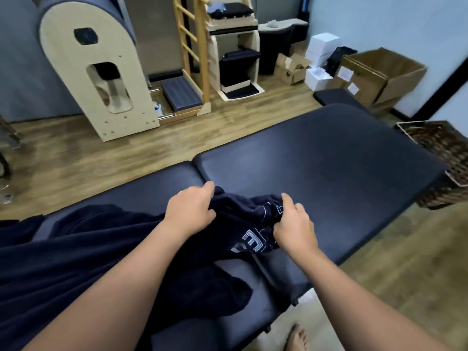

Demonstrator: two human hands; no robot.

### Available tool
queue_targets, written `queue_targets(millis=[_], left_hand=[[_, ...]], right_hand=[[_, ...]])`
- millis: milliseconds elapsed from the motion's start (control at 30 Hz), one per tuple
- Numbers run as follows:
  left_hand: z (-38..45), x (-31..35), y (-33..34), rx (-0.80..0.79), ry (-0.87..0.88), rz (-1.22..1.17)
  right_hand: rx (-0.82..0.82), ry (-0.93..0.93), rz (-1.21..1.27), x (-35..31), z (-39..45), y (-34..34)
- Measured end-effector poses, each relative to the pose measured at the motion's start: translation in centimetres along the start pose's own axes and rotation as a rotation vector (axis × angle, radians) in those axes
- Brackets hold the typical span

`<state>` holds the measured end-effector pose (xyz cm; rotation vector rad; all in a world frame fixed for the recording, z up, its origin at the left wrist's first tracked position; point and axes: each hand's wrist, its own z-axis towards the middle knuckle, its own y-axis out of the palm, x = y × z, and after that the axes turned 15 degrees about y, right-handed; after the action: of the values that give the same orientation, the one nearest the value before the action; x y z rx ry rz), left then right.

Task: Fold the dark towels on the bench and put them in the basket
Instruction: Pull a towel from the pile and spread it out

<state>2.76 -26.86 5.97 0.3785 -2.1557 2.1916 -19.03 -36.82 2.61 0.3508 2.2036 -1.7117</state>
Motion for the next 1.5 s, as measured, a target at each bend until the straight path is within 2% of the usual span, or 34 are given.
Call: queue_targets(millis=[233, 367, 433, 500, 600, 633, 667, 733, 800, 833, 933, 1100, 1200, 1267, 1333, 1433, 1500], left_hand=[[12.4, 13.2, 3.2, -0.013, 0.068, -0.038], [17.9, 19.5, 4.5, 0.060, 0.105, -0.049], [19.6, 21.9, 5.4, 0.042, 0.135, -0.031], [20.4, 23.0, 6.3, -0.144, 0.157, 0.055], [21.5, 23.1, 7.6, -0.634, 0.051, 0.044], [21.9, 22.9, 8.2, -0.725, -0.005, -0.018], [22.2, 22.6, 8.8, -0.735, -0.050, -0.065], [23.4, 22.2, 10.3, -0.590, -0.075, -0.066], [24.9, 22.5, 12.0, -0.436, -0.039, -0.082], [25.7, 22.8, 12.7, -0.411, -0.017, -0.127], [28.0, 24.2, 15.2, -0.477, -0.056, -0.306], [30.0, 25.3, 17.1, -0.518, -0.171, -0.640], [31.7, 23.7, 16.1, -0.475, -0.135, -0.695], [33.5, 22.0, 14.5, -0.356, -0.106, -0.614], [35.4, 20.2, 12.5, -0.209, -0.114, -0.520], [38.0, 17.5, 9.3, 0.024, -0.161, -0.391], [39.1, 16.8, 8.1, 0.125, -0.136, -0.316]], right_hand=[[0.065, 0.096, 0.025, 11.2, 11.4, -8.5], [0.164, 0.188, 0.046, 15.7, 16.5, -13.0], [0.213, 0.221, 0.056, 17.4, 18.4, -14.4], [0.205, 0.221, 0.061, 18.5, 19.3, -14.5], [0.019, 0.131, 0.106, 20.1, 20.0, -12.3], [-0.064, 0.118, 0.165, 20.6, 20.1, -11.3], [-0.126, 0.134, 0.231, 21.3, 20.1, -10.3], [-0.115, 0.206, 0.307, 22.7, 20.4, -8.7], [-0.034, 0.321, 0.282, 24.4, 20.5, -7.7], [-0.035, 0.394, 0.256, 25.0, 20.5, -7.5], [-0.189, 0.524, 0.185, 25.9, 20.9, -6.6], [-0.222, 0.400, 0.085, 24.4, 21.6, -4.8], [-0.243, 0.375, 0.101, 22.9, 22.3, -5.2], [-0.174, 0.371, 0.119, 22.4, 22.8, -5.9], [-0.028, 0.392, 0.132, 22.5, 23.8, -7.6], [0.220, 0.531, 0.225, 22.9, 25.6, -11.4], [0.355, 0.642, 0.248, 23.6, 26.5, -14.0]])
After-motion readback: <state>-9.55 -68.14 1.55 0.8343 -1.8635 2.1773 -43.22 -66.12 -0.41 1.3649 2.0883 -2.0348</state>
